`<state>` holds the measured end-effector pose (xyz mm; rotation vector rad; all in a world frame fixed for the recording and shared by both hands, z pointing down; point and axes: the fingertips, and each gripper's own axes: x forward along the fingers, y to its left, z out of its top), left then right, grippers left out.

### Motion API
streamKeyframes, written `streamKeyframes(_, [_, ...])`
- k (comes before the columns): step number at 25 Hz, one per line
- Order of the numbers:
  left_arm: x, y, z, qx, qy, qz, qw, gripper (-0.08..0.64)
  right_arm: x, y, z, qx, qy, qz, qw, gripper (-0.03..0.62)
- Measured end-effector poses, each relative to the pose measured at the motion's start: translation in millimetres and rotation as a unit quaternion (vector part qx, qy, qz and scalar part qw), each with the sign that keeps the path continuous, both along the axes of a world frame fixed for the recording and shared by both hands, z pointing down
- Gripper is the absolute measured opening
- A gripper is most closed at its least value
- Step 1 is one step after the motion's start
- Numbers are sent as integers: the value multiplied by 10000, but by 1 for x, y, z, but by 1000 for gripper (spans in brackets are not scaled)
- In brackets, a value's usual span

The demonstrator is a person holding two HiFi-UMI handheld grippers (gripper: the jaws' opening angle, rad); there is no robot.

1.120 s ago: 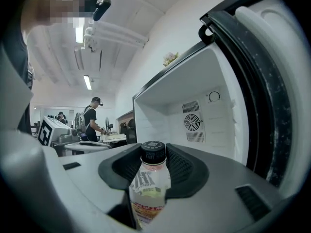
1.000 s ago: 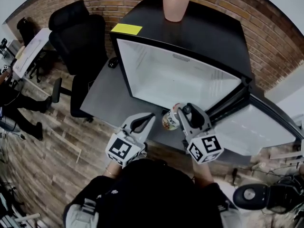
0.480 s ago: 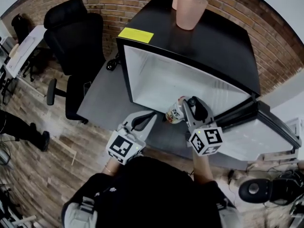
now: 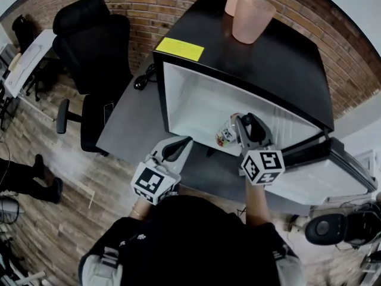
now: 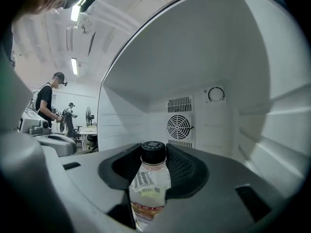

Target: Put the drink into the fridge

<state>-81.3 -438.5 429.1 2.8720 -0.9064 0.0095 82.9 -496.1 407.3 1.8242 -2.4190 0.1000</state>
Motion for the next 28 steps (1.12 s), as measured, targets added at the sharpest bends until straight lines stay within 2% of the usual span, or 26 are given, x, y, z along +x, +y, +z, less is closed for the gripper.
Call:
streamKeyframes(10, [-9, -20, 5, -44, -16, -6, 10000, -3, 6, -33, 9, -86, 218, 198, 9995, 150])
streamKeyframes(13, [-10, -25, 5, 70, 26, 21, 10000, -3, 8, -41, 12, -123, 269, 244, 9993, 150])
streamKeyframes(28, [-11, -36, 4, -14, 73, -25, 10000, -3, 18, -56, 24, -270, 317, 334, 9986, 152])
